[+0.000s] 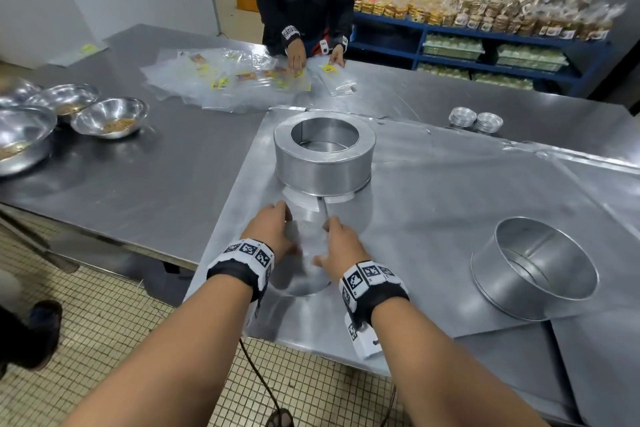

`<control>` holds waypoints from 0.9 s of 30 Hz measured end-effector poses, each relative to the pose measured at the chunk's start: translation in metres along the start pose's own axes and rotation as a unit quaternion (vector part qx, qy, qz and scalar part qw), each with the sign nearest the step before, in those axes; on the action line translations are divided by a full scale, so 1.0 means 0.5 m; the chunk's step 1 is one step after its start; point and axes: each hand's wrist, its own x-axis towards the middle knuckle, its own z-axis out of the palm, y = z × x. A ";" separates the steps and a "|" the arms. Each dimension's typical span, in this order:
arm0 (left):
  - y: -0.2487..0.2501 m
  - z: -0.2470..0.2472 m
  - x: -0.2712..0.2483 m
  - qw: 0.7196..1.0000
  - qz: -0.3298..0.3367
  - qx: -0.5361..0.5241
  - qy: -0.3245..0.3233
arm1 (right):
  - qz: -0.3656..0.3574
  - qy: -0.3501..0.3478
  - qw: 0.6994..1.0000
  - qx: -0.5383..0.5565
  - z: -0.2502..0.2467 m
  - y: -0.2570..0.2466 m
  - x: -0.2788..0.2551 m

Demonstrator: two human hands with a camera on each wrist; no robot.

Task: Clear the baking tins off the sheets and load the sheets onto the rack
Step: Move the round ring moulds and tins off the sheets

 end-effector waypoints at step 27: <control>0.619 0.167 -0.030 0.952 0.255 -0.132 0.108 | 0.071 0.345 0.928 0.124 -0.457 0.440 -0.207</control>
